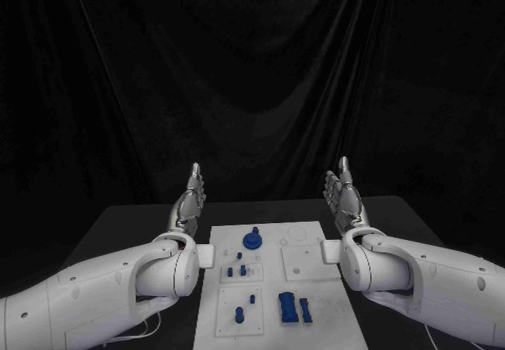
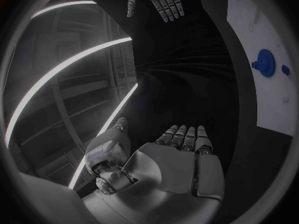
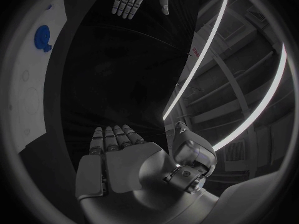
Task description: Assemble the parts on the task board
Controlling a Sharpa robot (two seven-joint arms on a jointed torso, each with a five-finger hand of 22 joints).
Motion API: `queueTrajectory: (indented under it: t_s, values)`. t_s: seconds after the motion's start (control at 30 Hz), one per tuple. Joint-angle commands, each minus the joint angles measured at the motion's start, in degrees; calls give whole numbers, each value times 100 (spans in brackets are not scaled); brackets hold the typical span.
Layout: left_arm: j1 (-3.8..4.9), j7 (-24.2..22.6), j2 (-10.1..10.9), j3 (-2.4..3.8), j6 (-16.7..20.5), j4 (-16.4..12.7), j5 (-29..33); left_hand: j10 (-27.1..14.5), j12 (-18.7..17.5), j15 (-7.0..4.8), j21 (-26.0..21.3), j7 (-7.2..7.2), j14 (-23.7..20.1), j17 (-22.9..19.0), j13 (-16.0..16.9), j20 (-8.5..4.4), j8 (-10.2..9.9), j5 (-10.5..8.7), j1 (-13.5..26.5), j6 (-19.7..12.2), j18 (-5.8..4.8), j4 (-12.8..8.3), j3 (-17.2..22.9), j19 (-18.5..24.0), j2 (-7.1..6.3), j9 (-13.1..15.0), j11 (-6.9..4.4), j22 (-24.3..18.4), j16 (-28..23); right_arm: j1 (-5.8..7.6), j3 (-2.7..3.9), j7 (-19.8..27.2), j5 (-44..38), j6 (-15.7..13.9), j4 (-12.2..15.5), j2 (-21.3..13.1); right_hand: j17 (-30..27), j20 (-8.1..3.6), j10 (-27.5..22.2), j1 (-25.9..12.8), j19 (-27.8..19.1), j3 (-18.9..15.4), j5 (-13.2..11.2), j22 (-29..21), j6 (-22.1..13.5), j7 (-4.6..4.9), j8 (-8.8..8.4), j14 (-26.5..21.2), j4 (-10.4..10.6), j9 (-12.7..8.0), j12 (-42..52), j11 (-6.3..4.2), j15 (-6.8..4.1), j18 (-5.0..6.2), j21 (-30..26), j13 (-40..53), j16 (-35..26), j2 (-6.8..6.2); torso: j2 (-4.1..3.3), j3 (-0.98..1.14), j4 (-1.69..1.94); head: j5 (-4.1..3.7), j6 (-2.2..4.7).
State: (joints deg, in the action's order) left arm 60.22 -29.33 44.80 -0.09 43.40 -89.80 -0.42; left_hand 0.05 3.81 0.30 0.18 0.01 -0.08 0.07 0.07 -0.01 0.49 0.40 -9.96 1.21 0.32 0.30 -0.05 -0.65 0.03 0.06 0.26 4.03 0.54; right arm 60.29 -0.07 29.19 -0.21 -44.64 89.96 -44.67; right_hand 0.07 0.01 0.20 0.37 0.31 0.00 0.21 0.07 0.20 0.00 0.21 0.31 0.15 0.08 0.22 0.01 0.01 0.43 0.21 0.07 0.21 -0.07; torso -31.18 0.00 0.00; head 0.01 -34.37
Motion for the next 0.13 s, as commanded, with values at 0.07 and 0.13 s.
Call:
queueTrajectory:
  t_s: [0.07,0.13]
  values:
    - [-6,-47,-10,9,71,-16,42,-5,-381,-30,-18,-1,8,-7,-7,1,-49,-40,337,-121,-32,-30,5,65,-3,-6,-26,-403,-54,-13,7,61,21,52,0,-2,-7,-1,-20,-37,-31,0,-21,-7,-20,0,-21,-31,-15,-8,-22,-1,-1,-43,-21,-7,-21,7,0,0,0,-1,-1]
    - [-6,-47,-10,9,71,-16,42,-5,-381,-30,-18,-1,8,-7,-7,1,-49,-40,426,-121,-32,-30,5,65,-3,-6,-26,-403,-54,-13,7,61,21,52,0,-2,-7,-1,-20,-37,-31,0,-21,-7,-20,0,-21,-31,-15,-8,-22,-1,-1,-43,-21,-7,-21,7,0,0,0,-1,-1]
